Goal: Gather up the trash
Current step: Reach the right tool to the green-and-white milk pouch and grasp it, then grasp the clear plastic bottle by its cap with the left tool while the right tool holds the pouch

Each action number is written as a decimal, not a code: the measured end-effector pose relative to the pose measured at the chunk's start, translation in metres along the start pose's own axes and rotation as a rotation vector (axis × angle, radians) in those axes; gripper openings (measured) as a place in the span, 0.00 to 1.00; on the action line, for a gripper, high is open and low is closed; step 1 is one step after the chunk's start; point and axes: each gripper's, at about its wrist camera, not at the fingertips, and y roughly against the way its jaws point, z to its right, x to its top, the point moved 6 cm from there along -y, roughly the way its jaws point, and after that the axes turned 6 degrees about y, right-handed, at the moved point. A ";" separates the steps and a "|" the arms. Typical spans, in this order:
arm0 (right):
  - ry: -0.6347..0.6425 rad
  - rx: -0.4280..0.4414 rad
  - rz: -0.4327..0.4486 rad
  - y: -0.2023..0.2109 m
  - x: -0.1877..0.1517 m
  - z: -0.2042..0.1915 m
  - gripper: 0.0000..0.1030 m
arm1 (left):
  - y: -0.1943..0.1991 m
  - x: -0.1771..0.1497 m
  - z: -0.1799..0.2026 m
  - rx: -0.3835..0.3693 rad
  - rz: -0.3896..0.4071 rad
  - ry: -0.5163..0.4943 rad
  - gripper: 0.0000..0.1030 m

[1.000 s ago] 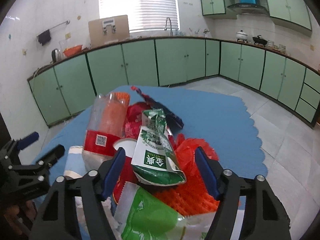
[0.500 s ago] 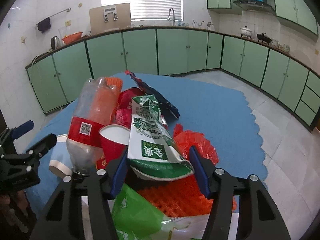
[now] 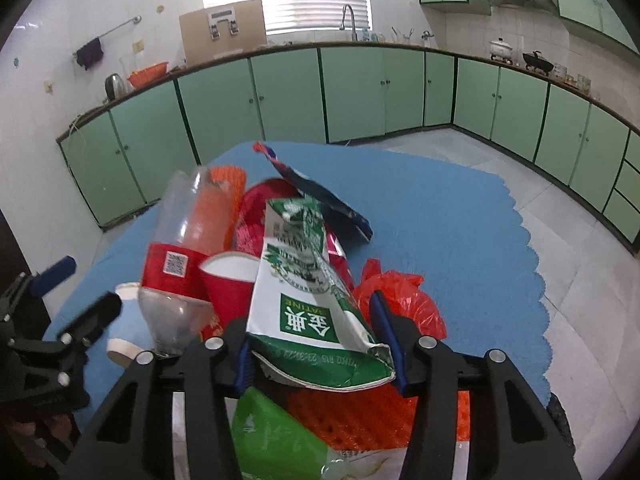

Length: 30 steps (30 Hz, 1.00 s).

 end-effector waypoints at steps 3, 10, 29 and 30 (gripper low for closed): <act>-0.023 0.003 0.023 0.008 0.005 0.003 0.48 | -0.002 -0.002 0.008 -0.033 -0.017 0.006 0.95; -0.080 0.027 0.022 0.012 0.003 0.011 0.48 | -0.016 -0.007 0.029 -0.062 -0.043 -0.030 0.94; -0.065 0.030 0.039 0.009 -0.001 0.008 0.49 | -0.038 -0.020 0.031 -0.048 -0.106 0.005 0.47; -0.066 0.031 0.039 0.009 -0.001 0.009 0.49 | -0.036 -0.020 0.028 -0.043 -0.105 0.010 0.45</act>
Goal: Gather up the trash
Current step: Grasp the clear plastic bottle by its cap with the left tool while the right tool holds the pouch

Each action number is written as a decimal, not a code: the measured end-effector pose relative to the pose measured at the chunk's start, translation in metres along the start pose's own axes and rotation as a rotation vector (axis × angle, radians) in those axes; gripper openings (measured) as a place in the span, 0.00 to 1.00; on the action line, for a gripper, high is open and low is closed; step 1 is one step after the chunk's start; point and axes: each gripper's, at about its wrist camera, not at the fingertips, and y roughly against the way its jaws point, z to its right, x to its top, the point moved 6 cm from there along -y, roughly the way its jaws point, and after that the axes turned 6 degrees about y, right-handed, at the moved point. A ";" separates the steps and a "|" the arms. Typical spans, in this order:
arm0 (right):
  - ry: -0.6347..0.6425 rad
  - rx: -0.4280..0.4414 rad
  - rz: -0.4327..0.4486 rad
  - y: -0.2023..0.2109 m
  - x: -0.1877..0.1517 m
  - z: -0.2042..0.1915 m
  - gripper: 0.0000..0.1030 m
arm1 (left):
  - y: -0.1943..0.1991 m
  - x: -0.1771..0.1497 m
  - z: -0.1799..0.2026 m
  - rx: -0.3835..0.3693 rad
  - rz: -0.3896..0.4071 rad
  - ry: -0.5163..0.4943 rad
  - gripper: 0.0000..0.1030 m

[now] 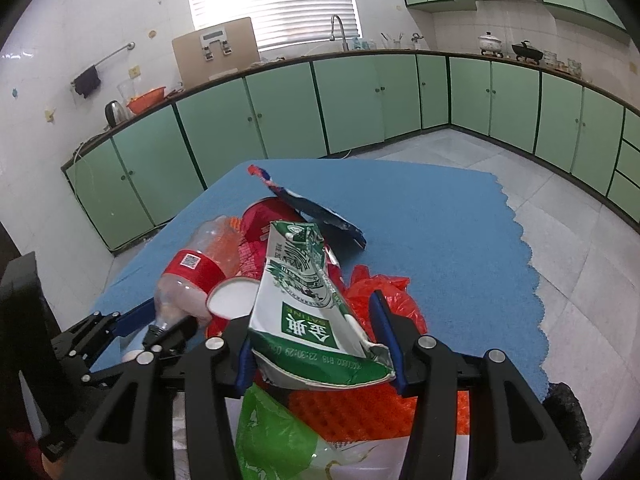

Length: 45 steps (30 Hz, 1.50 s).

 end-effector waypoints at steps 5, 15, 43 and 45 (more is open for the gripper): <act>-0.001 0.003 0.001 0.000 0.000 -0.001 0.49 | 0.009 0.005 -0.013 0.004 0.002 0.016 0.34; -0.009 0.002 0.001 0.000 0.001 0.000 0.49 | 0.020 0.002 -0.024 0.007 0.012 0.067 0.30; 0.006 -0.005 0.114 0.037 0.038 -0.001 0.48 | 0.068 0.066 -0.006 -0.042 0.226 0.038 0.30; 0.005 -0.008 0.129 0.043 0.044 0.002 0.48 | 0.070 0.070 -0.004 -0.047 0.240 0.034 0.30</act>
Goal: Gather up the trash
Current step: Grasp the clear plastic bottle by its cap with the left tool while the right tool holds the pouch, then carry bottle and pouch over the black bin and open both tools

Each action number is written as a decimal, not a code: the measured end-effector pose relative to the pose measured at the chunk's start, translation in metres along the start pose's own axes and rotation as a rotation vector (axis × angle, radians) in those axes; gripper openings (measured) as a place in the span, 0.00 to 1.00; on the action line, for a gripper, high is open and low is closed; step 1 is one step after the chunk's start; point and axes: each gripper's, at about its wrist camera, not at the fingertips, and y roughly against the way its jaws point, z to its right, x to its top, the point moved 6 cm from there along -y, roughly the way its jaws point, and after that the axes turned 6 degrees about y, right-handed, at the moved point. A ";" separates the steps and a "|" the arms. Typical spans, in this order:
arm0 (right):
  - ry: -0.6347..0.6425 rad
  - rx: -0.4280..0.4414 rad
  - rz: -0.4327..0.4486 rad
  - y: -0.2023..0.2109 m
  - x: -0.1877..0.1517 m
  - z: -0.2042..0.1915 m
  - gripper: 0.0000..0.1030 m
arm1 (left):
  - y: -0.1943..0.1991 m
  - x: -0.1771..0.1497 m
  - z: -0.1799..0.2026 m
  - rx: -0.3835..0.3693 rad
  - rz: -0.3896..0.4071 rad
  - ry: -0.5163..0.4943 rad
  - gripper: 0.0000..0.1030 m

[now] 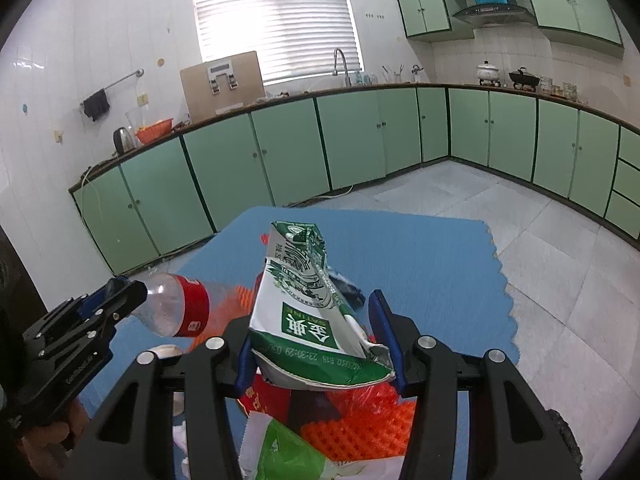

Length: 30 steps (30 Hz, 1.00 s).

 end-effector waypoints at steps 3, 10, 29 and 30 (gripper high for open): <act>0.002 -0.007 0.020 0.007 0.009 0.002 0.48 | 0.003 0.011 0.005 -0.016 0.018 0.005 0.30; -0.022 -0.008 0.062 0.028 0.027 0.014 0.48 | 0.019 0.038 0.023 -0.062 0.073 0.003 0.30; -0.153 -0.360 0.086 0.173 -0.016 0.133 0.48 | 0.050 0.021 0.222 -0.482 0.050 -0.089 0.30; -0.163 -0.383 0.083 0.180 -0.022 0.140 0.48 | 0.050 0.014 0.237 -0.505 0.040 -0.098 0.30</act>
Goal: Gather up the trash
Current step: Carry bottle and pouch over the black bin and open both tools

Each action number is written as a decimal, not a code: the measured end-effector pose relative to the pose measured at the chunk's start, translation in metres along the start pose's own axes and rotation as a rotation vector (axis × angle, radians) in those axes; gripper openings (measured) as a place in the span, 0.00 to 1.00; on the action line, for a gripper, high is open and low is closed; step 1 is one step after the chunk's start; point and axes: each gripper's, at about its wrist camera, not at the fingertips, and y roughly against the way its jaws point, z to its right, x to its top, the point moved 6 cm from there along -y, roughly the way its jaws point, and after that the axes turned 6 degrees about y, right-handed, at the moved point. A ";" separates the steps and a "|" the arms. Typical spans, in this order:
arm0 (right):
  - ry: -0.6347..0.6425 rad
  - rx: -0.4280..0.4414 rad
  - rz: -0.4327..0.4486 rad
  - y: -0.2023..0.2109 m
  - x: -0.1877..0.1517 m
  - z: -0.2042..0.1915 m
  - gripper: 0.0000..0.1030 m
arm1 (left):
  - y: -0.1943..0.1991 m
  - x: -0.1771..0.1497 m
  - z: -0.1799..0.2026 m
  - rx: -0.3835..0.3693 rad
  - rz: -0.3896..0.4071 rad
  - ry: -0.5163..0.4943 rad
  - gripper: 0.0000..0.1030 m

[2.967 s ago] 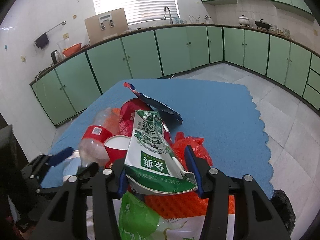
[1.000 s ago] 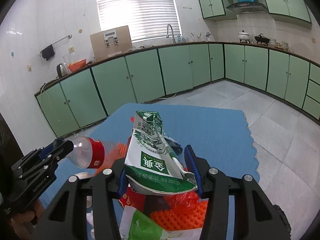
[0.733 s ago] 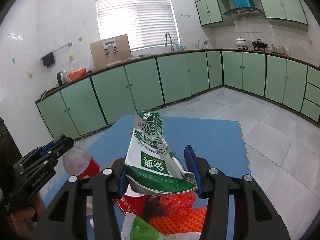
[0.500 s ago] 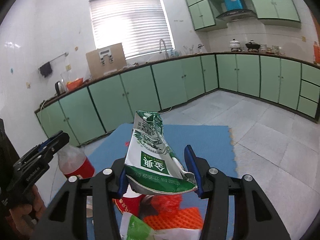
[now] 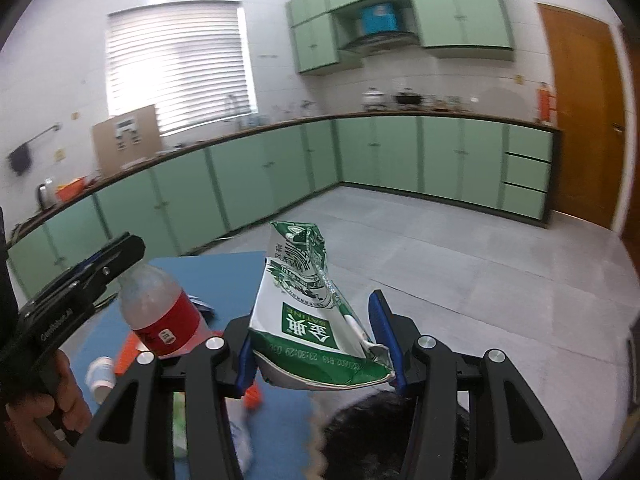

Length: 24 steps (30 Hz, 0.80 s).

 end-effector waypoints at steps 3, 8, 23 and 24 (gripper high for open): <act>-0.023 -0.065 -0.007 0.015 -0.012 0.029 0.48 | -0.018 -0.018 0.030 -0.056 -0.030 -0.014 0.30; -0.066 -0.167 -0.037 0.033 -0.041 0.074 0.48 | -0.044 -0.056 0.076 -0.155 -0.085 -0.025 0.30; -0.181 -0.214 -0.126 0.011 -0.107 0.135 0.49 | -0.095 -0.147 0.097 -0.222 -0.239 -0.063 0.51; -0.184 -0.212 -0.132 0.008 -0.108 0.136 0.49 | -0.095 -0.147 0.095 -0.216 -0.235 -0.065 0.53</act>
